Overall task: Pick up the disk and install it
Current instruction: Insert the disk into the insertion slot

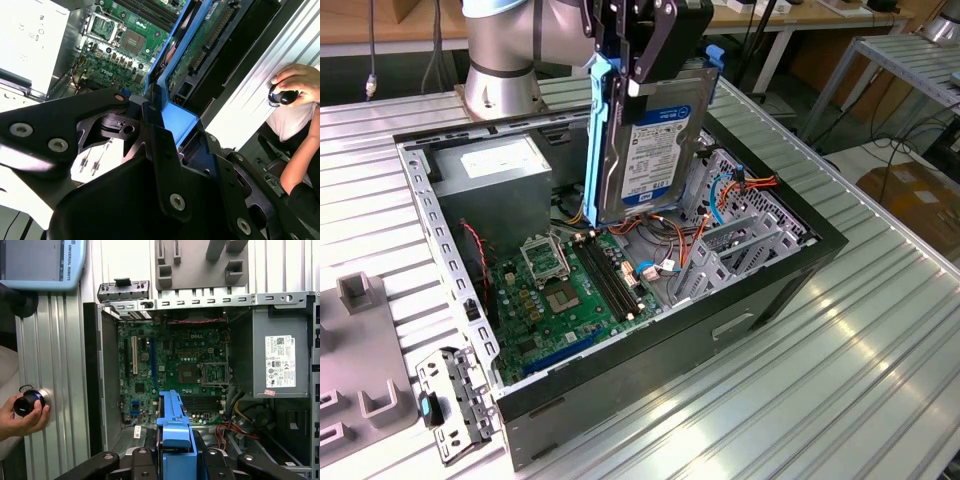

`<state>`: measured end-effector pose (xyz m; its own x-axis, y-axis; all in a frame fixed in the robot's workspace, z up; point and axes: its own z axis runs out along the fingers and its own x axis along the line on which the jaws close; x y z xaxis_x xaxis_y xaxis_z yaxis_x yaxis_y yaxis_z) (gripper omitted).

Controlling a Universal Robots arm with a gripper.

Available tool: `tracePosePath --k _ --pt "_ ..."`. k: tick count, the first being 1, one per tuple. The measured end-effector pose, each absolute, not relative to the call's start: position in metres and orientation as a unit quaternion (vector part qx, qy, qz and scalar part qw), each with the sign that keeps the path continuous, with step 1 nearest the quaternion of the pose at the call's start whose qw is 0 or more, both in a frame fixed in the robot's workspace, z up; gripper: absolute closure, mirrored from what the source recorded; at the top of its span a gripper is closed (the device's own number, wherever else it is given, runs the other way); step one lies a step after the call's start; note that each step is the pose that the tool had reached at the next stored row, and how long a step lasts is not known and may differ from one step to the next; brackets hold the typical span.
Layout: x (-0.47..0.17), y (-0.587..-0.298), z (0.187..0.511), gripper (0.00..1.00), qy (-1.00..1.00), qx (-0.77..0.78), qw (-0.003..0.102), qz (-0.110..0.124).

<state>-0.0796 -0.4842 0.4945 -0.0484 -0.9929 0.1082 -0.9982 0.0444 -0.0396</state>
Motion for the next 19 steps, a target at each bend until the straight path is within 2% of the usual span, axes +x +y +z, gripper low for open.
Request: tracePosePath --k 19 --pt "-0.0746 -0.4852 0.4942 0.63 -0.722 0.689 0.026 0.052"
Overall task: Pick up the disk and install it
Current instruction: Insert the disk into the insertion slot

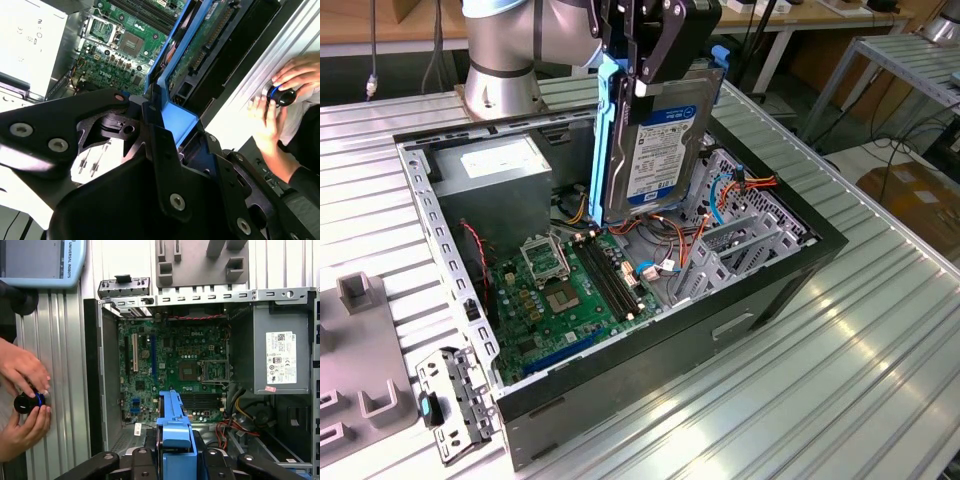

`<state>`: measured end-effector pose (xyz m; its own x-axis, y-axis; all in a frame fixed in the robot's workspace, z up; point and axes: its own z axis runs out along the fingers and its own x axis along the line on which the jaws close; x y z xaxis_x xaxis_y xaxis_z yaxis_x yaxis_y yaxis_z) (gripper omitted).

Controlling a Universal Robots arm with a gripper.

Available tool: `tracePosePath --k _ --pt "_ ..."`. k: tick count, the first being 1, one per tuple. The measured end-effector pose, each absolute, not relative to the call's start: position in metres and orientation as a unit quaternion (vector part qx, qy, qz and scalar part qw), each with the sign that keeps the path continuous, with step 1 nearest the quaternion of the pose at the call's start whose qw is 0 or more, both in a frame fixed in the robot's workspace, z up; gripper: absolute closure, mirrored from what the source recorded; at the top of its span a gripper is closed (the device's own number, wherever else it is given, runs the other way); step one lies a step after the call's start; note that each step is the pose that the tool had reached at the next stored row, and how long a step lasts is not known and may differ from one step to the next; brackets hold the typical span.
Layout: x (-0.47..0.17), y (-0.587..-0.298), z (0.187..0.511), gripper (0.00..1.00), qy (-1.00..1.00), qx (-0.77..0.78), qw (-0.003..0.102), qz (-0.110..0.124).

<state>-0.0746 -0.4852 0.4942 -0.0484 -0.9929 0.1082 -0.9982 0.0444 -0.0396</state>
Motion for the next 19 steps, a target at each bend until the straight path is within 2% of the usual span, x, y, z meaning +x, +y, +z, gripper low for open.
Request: tracePosePath --k 6,14,19 --pt "-0.075 -0.491 0.494 0.63 -0.722 0.689 0.024 0.050" --pt "-0.072 -0.521 0.491 0.63 -0.723 0.690 0.008 0.034" --pt "-0.052 -0.529 0.489 0.63 -0.723 0.690 0.007 0.032"
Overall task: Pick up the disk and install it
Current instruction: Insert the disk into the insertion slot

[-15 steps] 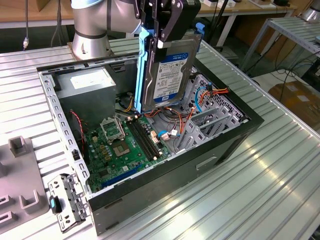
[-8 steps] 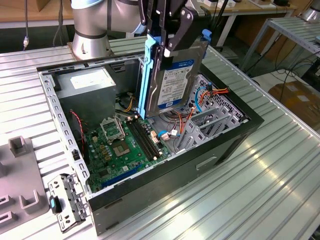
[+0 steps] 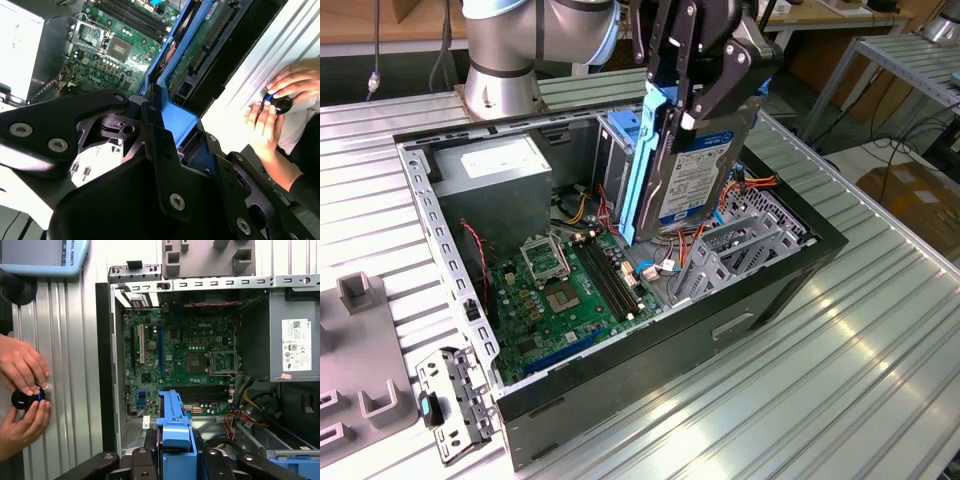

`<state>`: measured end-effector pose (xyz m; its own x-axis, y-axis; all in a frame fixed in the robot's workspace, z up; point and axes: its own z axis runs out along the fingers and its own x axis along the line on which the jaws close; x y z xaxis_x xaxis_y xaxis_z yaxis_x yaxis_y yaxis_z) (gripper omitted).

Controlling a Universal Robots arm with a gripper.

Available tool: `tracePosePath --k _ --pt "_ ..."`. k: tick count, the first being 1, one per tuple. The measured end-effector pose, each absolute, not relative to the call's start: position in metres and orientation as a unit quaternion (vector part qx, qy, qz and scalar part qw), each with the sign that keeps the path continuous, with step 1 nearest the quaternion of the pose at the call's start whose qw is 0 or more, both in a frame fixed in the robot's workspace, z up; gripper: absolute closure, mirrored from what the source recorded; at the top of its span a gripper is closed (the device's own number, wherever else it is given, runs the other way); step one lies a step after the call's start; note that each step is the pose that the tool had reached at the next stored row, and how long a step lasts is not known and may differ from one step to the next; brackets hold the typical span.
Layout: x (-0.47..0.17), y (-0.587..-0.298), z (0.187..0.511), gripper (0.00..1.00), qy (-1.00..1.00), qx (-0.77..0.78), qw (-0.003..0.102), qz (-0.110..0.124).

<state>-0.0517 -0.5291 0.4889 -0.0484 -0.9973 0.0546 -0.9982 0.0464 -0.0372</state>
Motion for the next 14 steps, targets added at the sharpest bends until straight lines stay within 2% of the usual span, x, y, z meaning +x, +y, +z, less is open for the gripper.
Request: tracePosePath --k 14 --pt "-0.010 -0.537 0.484 0.63 -0.719 0.695 0.007 0.032"
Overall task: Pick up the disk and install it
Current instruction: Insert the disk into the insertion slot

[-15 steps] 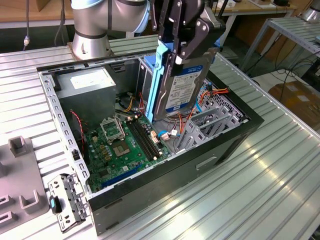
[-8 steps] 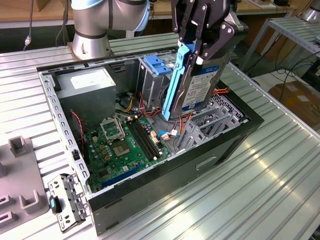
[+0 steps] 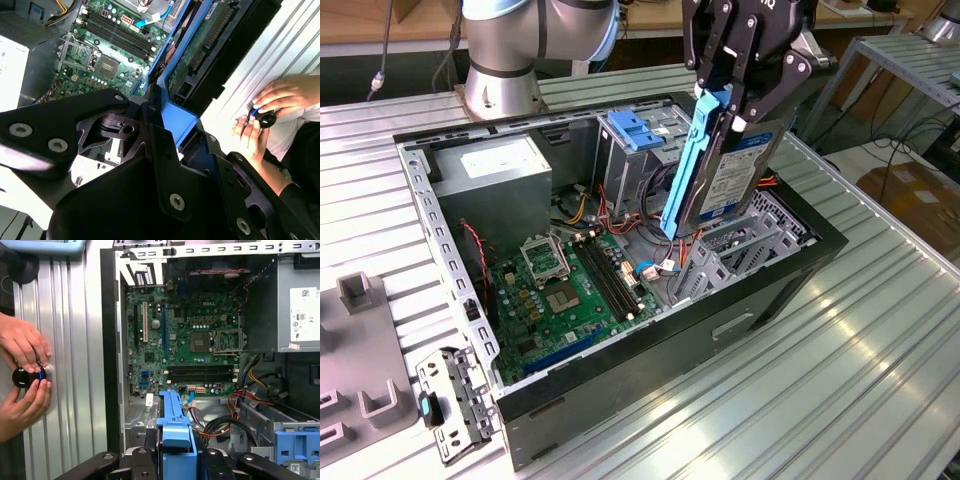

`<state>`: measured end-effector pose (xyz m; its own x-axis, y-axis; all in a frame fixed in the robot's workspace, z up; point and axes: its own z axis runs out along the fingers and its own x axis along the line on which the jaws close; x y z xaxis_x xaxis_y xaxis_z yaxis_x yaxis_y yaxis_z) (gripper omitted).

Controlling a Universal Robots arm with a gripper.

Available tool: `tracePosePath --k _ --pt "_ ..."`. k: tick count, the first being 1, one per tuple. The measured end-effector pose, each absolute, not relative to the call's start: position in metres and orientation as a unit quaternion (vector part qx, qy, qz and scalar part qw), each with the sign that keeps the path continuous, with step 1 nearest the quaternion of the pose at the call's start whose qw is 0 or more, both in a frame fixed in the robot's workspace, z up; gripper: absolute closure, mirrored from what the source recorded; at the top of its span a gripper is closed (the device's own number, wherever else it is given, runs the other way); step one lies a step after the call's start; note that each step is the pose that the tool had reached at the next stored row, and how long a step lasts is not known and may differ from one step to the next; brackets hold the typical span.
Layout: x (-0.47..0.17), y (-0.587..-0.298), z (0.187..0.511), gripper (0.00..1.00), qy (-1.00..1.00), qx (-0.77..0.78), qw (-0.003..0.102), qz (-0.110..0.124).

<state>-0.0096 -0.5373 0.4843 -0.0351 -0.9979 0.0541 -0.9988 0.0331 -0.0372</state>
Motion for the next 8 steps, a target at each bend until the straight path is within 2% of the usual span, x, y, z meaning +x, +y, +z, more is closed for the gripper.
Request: tracePosePath --k 8 --pt "0.019 -0.543 0.479 0.63 -0.712 0.701 0.006 0.032"
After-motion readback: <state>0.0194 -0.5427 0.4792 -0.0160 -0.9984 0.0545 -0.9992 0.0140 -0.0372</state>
